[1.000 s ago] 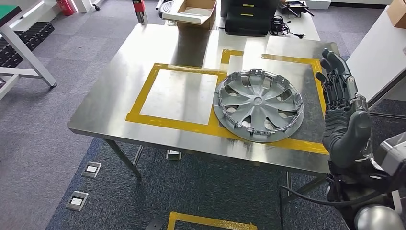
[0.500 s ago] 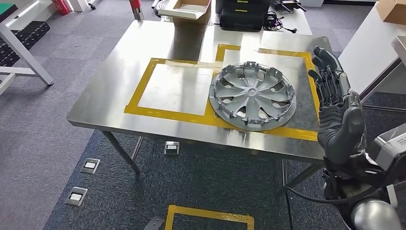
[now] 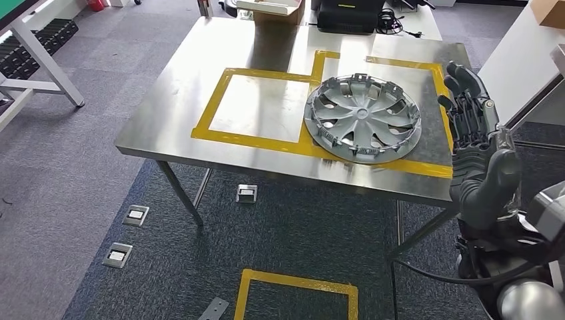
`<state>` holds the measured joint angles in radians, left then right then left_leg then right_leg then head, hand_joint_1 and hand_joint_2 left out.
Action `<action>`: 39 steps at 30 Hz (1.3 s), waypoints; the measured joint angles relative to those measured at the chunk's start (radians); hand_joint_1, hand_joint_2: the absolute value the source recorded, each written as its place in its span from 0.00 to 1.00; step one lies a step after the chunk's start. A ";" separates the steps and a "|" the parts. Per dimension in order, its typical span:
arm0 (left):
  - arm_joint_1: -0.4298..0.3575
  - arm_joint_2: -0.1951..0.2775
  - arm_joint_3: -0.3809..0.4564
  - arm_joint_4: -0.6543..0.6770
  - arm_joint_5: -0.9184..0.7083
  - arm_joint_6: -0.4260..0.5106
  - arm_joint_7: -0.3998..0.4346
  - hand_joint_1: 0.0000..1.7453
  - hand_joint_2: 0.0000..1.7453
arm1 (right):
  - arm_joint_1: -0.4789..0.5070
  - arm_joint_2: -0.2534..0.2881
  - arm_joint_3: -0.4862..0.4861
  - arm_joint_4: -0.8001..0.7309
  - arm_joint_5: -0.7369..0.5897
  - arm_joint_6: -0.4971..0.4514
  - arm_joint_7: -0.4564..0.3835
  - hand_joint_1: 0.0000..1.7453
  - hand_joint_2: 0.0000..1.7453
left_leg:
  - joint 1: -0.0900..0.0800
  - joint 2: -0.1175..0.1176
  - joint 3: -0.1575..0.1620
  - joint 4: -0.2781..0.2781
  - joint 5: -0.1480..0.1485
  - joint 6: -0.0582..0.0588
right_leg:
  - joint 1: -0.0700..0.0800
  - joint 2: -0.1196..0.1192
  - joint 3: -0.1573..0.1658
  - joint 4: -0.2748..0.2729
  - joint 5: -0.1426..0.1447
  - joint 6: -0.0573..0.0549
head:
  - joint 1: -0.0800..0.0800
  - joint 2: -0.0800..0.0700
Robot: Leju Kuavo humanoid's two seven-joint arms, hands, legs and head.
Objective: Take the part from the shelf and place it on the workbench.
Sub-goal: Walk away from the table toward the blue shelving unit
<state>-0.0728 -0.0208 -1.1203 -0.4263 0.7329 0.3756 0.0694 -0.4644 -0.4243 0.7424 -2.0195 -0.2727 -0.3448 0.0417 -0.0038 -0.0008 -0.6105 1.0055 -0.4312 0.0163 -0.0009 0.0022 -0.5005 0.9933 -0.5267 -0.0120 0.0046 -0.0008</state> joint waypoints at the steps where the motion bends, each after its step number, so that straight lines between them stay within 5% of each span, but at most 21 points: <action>1: 0.000 0.000 0.000 -0.002 0.000 0.000 0.001 0.00 0.00 | -0.002 0.000 0.000 0.000 -0.001 0.001 0.000 0.00 0.00 | 0.002 0.000 -0.003 -0.001 0.008 -0.006 | 0.002 0.000 -0.002 -0.007 0.005 -0.005 | 0.000 0.000; 3: 0.001 0.000 -0.001 -0.004 0.002 0.001 0.002 0.00 0.00 | -0.006 0.000 0.001 0.003 -0.003 0.004 0.000 0.00 0.00 | 0.004 -0.001 -0.011 0.011 -0.006 -0.017 | -0.001 -0.004 -0.013 -0.013 0.023 -0.019 | 0.002 0.000; 5: 0.002 0.001 -0.001 -0.006 0.005 0.001 0.003 0.00 0.00 | -0.008 0.000 0.002 0.006 -0.007 0.006 0.000 0.00 0.00 | 0.007 -0.002 -0.037 0.084 -0.082 -0.028 | -0.007 -0.009 -0.031 -0.016 0.043 -0.030 | -0.004 0.000; 7: 0.002 0.002 -0.001 -0.008 0.008 0.002 0.003 0.00 0.00 | -0.009 0.000 0.003 0.009 -0.011 0.008 0.000 0.00 0.00 | 0.011 -0.002 -0.070 0.213 -0.167 -0.038 | -0.007 -0.011 -0.057 -0.012 0.061 -0.033 | -0.009 0.000; 9: 0.002 0.003 -0.001 -0.009 0.009 0.002 0.003 0.00 0.00 | -0.009 0.000 0.003 0.013 -0.013 0.009 0.000 0.00 0.00 | 0.014 -0.002 -0.067 0.283 -0.175 -0.045 | -0.008 -0.012 -0.087 -0.004 0.078 -0.030 | -0.011 0.000; 10: 0.002 0.004 -0.001 -0.010 0.009 0.002 0.003 0.00 0.00 | -0.009 0.000 0.003 0.014 -0.013 0.009 0.000 0.00 0.00 | 0.015 -0.002 -0.042 0.266 -0.150 -0.046 | -0.009 -0.012 -0.103 0.002 0.086 -0.027 | -0.012 0.000; 12: 0.001 0.006 -0.001 -0.011 0.009 0.002 0.003 0.00 0.00 | -0.009 0.000 0.003 0.016 -0.013 0.009 0.000 0.00 0.00 | 0.017 -0.002 0.044 0.149 -0.106 -0.046 | -0.011 -0.012 -0.131 0.015 0.098 -0.018 | -0.015 0.000; 14: 0.000 0.006 -0.001 -0.014 0.010 0.002 0.003 0.00 0.00 | -0.010 0.000 0.002 0.016 -0.013 0.009 -0.001 0.00 0.00 | 0.014 -0.004 0.118 0.033 -0.109 -0.037 | -0.010 -0.012 -0.149 0.026 0.111 -0.007 | -0.019 0.000; 17: 0.001 0.006 -0.002 -0.017 0.011 0.002 0.003 0.00 0.00 | -0.012 0.001 0.003 0.017 -0.013 0.010 -0.002 0.00 0.00 | 0.010 -0.004 0.121 0.002 -0.107 -0.010 | -0.012 -0.012 -0.156 0.025 0.131 0.012 | -0.019 0.000; 19: 0.001 0.006 -0.004 -0.019 0.013 0.002 0.003 0.00 0.00 | -0.012 0.000 0.002 0.020 -0.014 0.011 -0.003 0.00 0.00 | 0.011 -0.001 0.105 -0.001 -0.087 0.011 | -0.014 -0.011 -0.170 0.051 0.091 0.022 | -0.014 0.000; 22: -0.001 0.006 -0.005 -0.021 0.015 0.002 0.003 0.00 0.00 | -0.013 -0.001 0.002 0.025 -0.016 0.012 -0.003 0.00 0.00 | 0.008 0.002 0.068 0.000 -0.052 0.027 | -0.015 -0.010 -0.215 0.214 -0.049 0.028 | -0.002 0.000; 24: -0.001 0.007 -0.007 -0.022 0.017 0.004 0.003 0.00 0.00 | -0.013 -0.001 0.003 0.028 -0.017 0.013 -0.004 0.00 0.00 | 0.003 0.002 0.036 0.004 -0.031 0.028 | -0.014 -0.010 -0.221 0.303 -0.067 0.027 | 0.001 0.000; 25: 0.000 0.007 -0.007 -0.022 0.018 0.004 0.003 0.00 0.00 | -0.013 -0.001 0.003 0.029 -0.019 0.013 -0.005 0.00 0.00 | 0.000 0.002 0.020 0.006 -0.021 0.028 | -0.013 -0.010 -0.202 0.301 -0.045 0.024 | 0.001 0.000; 27: -0.001 0.008 -0.011 -0.025 0.021 0.005 0.003 0.00 0.00 | -0.014 -0.001 0.003 0.031 -0.022 0.013 -0.007 0.00 0.00 | -0.004 0.001 -0.008 0.011 -0.001 0.027 | -0.008 -0.010 -0.115 0.201 0.003 0.008 | 0.002 0.000; 30: -0.002 0.008 -0.020 -0.031 0.029 0.006 0.003 0.00 0.00 | -0.021 0.000 0.002 0.033 -0.025 0.016 -0.011 0.00 0.00 | -0.005 0.000 -0.028 0.009 0.027 0.015 | 0.006 -0.010 0.003 0.016 -0.003 -0.015 | 0.000 0.000; 33: -0.003 0.009 -0.027 -0.034 0.039 0.010 0.003 0.00 0.00 | -0.028 0.000 0.003 0.034 -0.029 0.020 -0.014 0.00 0.00 | 0.000 0.000 -0.039 0.006 0.042 -0.004 | 0.009 -0.012 -0.001 -0.016 0.018 -0.025 | 0.002 0.000; 35: -0.003 0.011 -0.031 -0.036 0.046 0.012 0.003 0.00 0.00 | -0.030 0.000 0.004 0.036 -0.032 0.021 -0.014 0.00 0.00 | 0.002 -0.001 -0.058 0.052 -0.020 -0.017 | 0.002 -0.015 -0.019 -0.025 0.042 -0.032 | 0.000 0.000; 37: -0.004 0.013 -0.038 -0.036 0.051 0.014 0.003 0.00 0.00 | -0.031 0.001 0.005 0.039 -0.035 0.022 -0.015 0.00 0.00 | 0.008 -0.001 -0.084 0.168 -0.119 -0.028 | 0.000 -0.017 -0.045 -0.022 0.063 -0.036 | -0.006 0.000; 39: -0.006 0.016 -0.045 -0.036 0.053 0.015 0.003 0.00 0.00 | -0.030 0.002 0.007 0.043 -0.035 0.022 -0.015 0.00 0.00 | 0.013 -0.001 -0.091 0.271 -0.154 -0.037 | -0.001 -0.017 -0.077 -0.015 0.083 -0.033 | -0.009 0.000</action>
<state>-0.0783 -0.0049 -1.1652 -0.4623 0.7858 0.3903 0.0729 -0.4948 -0.4227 0.7492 -1.9760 -0.3079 -0.3227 0.0267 0.0091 -0.0017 -0.7013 1.2763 -0.5851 -0.0202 -0.0022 -0.0148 -0.5779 0.9785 -0.4435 -0.0454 -0.0041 -0.0008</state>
